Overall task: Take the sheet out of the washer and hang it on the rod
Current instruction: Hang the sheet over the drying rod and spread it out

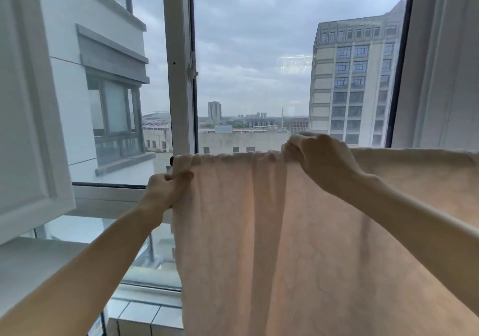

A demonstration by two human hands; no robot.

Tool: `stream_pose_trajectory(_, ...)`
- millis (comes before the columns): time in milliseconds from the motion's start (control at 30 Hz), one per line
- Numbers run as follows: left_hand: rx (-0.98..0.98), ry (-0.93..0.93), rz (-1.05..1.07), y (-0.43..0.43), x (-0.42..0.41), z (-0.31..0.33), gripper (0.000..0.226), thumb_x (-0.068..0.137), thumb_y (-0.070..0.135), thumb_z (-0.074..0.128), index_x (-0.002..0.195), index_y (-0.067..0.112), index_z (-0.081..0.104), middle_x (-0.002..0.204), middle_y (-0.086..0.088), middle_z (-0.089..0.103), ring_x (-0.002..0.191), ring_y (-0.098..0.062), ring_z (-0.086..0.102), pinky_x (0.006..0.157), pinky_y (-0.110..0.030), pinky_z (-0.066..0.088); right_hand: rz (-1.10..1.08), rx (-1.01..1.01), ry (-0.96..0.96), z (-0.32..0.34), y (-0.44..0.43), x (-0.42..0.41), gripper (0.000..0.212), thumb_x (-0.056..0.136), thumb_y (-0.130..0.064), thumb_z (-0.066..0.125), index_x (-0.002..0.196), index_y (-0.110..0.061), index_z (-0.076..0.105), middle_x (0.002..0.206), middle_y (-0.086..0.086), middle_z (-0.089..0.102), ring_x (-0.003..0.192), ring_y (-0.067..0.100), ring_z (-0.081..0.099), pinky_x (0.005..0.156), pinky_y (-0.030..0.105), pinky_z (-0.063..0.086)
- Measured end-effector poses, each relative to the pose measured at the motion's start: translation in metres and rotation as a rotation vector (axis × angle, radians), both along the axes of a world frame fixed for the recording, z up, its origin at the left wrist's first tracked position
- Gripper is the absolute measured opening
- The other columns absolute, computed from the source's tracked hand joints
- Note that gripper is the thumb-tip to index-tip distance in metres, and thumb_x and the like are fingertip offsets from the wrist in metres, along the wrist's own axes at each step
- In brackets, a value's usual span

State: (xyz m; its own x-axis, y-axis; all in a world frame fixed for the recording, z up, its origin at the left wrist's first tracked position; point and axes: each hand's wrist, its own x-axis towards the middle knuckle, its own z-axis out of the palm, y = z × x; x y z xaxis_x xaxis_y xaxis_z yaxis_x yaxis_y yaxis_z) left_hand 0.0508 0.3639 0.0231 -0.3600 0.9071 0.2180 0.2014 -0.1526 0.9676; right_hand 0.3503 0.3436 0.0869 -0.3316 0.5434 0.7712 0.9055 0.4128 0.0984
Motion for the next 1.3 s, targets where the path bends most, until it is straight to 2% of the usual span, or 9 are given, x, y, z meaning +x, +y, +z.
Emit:
stream_pose_trajectory(133, 0.049, 0.143, 0.036, -0.003, 0.004, 0.005, 0.026, 0.082, 0.039, 0.072, 0.087, 0.014, 0.066, 0.087, -0.001, 0.065, 0.084, -0.019, 0.06, 0.081, -0.034, 0.049, 0.106, 0.076, 0.042, -0.009, 0.003, -0.029, 0.026, 0.1, -0.034, 0.045, 0.089, -0.022, 0.065, 0.084, -0.009, 0.064, 0.072, 0.013, 0.054, 0.065, 0.027, 0.034)
stream_pose_trajectory(267, 0.235, 0.529, 0.268, -0.005, -0.005, 0.008, 0.052, 0.091, 0.042, 0.059, 0.051, 0.009, 0.058, 0.048, -0.004, 0.047, 0.055, -0.025, 0.047, 0.053, -0.031, 0.034, 0.002, 0.03, -0.015, -0.017, 0.006, -0.035, 0.041, 0.102, -0.042, 0.032, 0.076, -0.019, 0.055, 0.059, -0.011, 0.047, 0.058, 0.019, 0.049, 0.063, 0.029, 0.032)
stream_pose_trajectory(400, 0.423, 0.838, 0.398, -0.007, -0.025, 0.014, 0.054, 0.092, 0.051, 0.05, 0.058, 0.012, 0.064, 0.051, -0.003, 0.058, 0.053, -0.026, 0.056, 0.056, -0.029, 0.043, -0.029, -0.028, -0.026, -0.012, 0.008, -0.039, 0.038, 0.102, -0.041, 0.03, 0.076, -0.021, 0.049, 0.055, -0.012, 0.037, 0.055, 0.019, 0.046, 0.06, 0.031, 0.034)
stream_pose_trajectory(500, 0.338, 0.291, 0.165, -0.008, -0.025, 0.032, 0.031, 0.094, 0.024, 0.057, 0.066, 0.021, 0.069, 0.054, 0.01, 0.063, 0.058, -0.007, 0.058, 0.051, -0.017, 0.044, -0.044, -0.008, -0.04, -0.013, 0.011, -0.043, 0.038, 0.103, -0.04, 0.029, 0.077, -0.021, 0.05, 0.055, -0.013, 0.036, 0.054, 0.018, 0.044, 0.06, 0.031, 0.032)
stream_pose_trajectory(600, 0.04, -0.298, -0.256, -0.01, -0.025, 0.049, 0.018, 0.095, 0.013, 0.055, 0.097, 0.008, 0.072, 0.073, 0.0, 0.072, 0.062, -0.013, 0.067, 0.049, -0.02, 0.053, -0.049, -0.022, -0.035, -0.012, 0.014, -0.046, 0.038, 0.103, -0.039, 0.03, 0.08, -0.019, 0.053, 0.056, -0.011, 0.037, 0.057, 0.021, 0.047, 0.06, 0.031, 0.034)
stream_pose_trajectory(900, 0.324, -0.471, -0.06, 0.03, -0.067, 0.07, 0.013, 0.09, 0.008, 0.061, 0.102, 0.011, 0.064, 0.092, -0.008, 0.067, 0.085, -0.02, 0.064, 0.068, -0.028, 0.054, -0.041, 0.031, 0.036, 0.004, 0.026, -0.064, 0.03, 0.101, -0.03, 0.039, 0.08, -0.015, 0.055, 0.066, 0.001, 0.055, 0.062, 0.025, 0.052, 0.061, 0.032, 0.035)
stream_pose_trajectory(1033, 0.177, -0.441, 0.145, 0.041, -0.132, 0.037, 0.009, 0.086, 0.021, 0.066, 0.088, 0.013, 0.067, 0.096, -0.01, 0.068, 0.083, -0.022, 0.064, 0.075, -0.033, 0.054, -0.02, 0.031, -0.001, 0.004, 0.033, -0.089, 0.028, 0.101, -0.025, 0.04, 0.082, -0.012, 0.055, 0.062, 0.002, 0.054, 0.051, 0.017, 0.041, 0.052, 0.027, 0.025)
stream_pose_trajectory(1167, -0.089, -0.371, 0.103, 0.033, -0.177, -0.011, 0.007, 0.088, 0.013, 0.062, 0.086, 0.009, 0.068, 0.068, -0.004, 0.07, 0.055, -0.014, 0.064, 0.05, -0.023, 0.054, -0.019, 0.009, -0.041, 0.007, 0.042, -0.113, 0.017, 0.097, -0.015, 0.046, 0.084, -0.014, 0.057, 0.067, 0.003, 0.059, 0.058, 0.019, 0.05, 0.052, 0.028, 0.023)
stream_pose_trajectory(1300, -0.042, -0.309, 0.19, 0.014, -0.199, -0.038, 0.014, 0.086, 0.0, 0.064, 0.099, -0.002, 0.068, 0.091, -0.012, 0.07, 0.07, -0.017, 0.067, 0.056, -0.026, 0.057, 0.019, 0.031, -0.006, 0.013, 0.044, -0.132, 0.022, 0.098, -0.018, 0.043, 0.083, -0.01, 0.057, 0.071, 0.006, 0.057, 0.062, 0.024, 0.045, 0.055, 0.029, 0.027)
